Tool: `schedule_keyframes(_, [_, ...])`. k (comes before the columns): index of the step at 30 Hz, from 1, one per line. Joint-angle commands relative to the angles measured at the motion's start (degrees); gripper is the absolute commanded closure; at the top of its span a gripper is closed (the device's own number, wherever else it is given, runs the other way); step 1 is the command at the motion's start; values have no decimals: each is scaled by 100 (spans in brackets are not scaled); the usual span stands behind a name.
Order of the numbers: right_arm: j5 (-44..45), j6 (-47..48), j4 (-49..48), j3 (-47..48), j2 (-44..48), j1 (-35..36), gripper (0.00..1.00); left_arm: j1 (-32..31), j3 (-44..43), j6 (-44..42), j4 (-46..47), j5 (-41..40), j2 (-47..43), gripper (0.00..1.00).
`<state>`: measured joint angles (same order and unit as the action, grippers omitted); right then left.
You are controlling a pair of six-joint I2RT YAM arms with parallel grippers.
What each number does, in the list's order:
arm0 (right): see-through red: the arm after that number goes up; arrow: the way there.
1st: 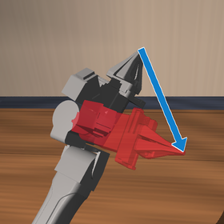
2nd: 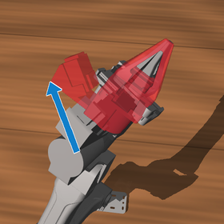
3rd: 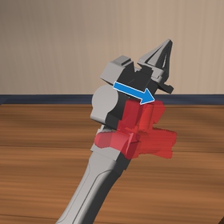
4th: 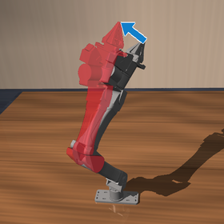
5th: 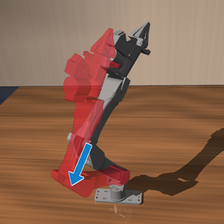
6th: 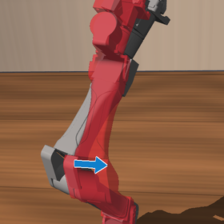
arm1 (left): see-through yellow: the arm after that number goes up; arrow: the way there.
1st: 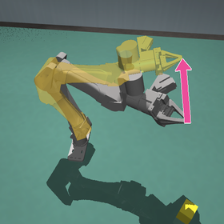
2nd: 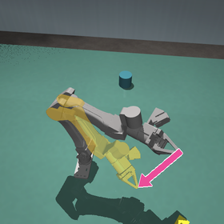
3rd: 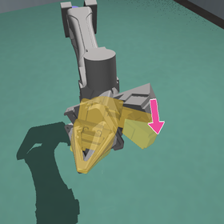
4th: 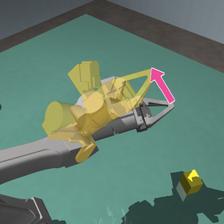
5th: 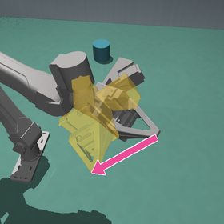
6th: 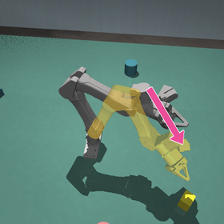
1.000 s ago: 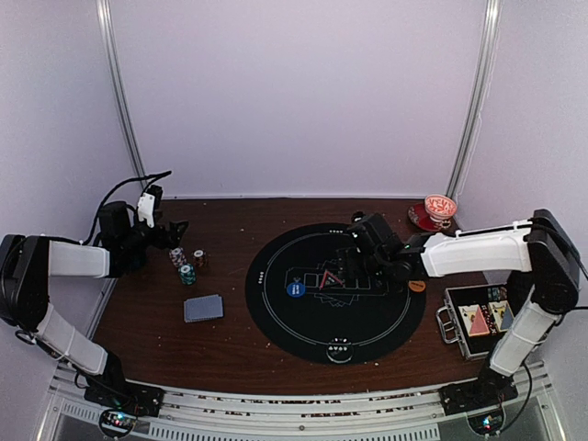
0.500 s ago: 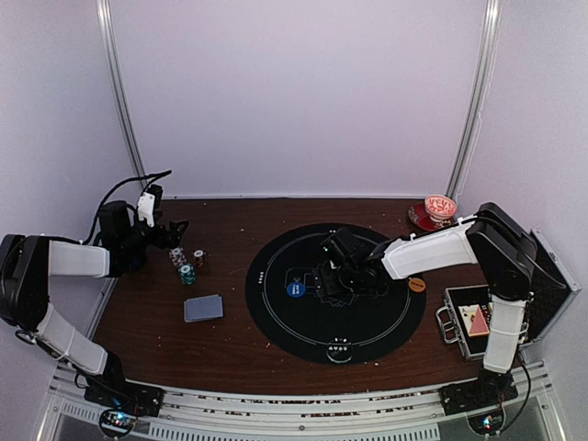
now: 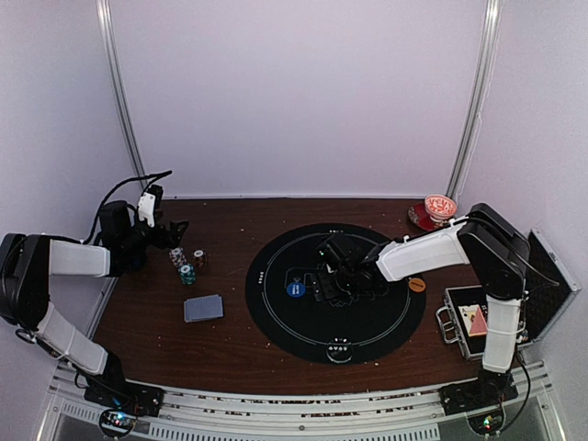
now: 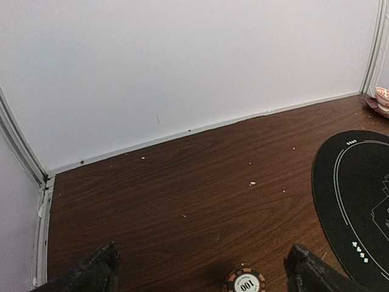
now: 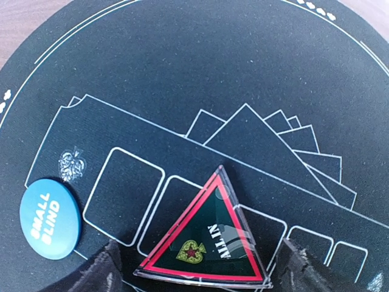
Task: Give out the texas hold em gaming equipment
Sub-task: Move the all-in button to the poker table mat.
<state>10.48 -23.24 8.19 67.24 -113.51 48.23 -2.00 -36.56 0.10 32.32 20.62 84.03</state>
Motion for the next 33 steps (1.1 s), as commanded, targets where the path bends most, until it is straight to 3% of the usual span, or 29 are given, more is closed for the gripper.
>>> schedule_keyframes(1, [418,12,247,9,-112,-19,15,-22,-168,-71,117,61,61,2])
schedule_keyframes(10, [536,-109,150,-263,85,-276,26,-24,-176,-69,110,56,77,2])
schedule_keyframes(19, [703,-96,62,-159,-15,-924,29,-22,-185,-62,100,57,72,2])
schedule_keyframes(33, [608,8,444,1643,-1263,-1749,25,-27,-232,-80,37,140,117,2])
